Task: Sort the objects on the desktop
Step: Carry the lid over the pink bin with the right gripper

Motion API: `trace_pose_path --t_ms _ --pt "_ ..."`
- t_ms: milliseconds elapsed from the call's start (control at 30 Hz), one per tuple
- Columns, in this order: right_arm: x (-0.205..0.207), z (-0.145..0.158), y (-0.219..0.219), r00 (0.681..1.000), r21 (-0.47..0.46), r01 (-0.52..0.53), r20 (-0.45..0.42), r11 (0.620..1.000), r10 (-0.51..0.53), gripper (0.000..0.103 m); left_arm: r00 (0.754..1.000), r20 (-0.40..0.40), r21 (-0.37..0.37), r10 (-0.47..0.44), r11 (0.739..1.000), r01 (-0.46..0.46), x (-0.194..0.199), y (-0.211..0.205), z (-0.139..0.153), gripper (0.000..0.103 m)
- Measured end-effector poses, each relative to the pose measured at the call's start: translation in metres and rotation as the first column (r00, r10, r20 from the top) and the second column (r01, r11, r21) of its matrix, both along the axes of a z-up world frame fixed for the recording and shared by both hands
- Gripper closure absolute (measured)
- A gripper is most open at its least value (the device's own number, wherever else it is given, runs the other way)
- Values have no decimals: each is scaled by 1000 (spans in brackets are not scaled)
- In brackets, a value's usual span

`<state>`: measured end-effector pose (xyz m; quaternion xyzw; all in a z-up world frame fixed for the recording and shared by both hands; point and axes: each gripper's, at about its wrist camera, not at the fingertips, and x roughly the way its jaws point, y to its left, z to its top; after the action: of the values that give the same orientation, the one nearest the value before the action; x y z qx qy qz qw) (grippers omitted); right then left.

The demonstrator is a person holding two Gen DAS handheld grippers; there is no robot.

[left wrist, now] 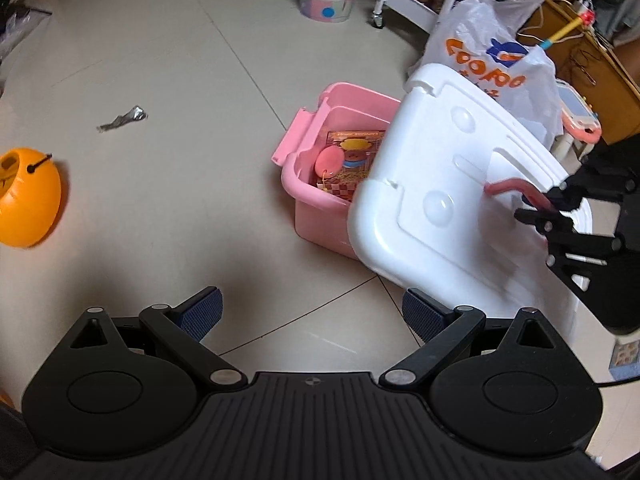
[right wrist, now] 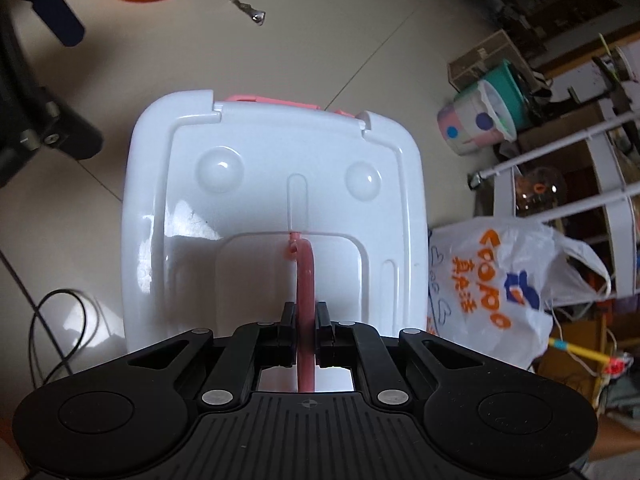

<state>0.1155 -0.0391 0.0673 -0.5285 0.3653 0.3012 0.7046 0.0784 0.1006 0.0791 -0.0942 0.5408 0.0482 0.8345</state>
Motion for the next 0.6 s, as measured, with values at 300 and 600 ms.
trace_pose_path --t_ms 300,600 --pt "44 -15 27 996 -60 -83 11 995 83 96 999 -20 -10 30 1000 -30 9 2 -8 4" --pt "76 -34 47 991 -79 -132 -9 988 132 96 996 -50 -26 69 997 -71 18 10 -18 4"
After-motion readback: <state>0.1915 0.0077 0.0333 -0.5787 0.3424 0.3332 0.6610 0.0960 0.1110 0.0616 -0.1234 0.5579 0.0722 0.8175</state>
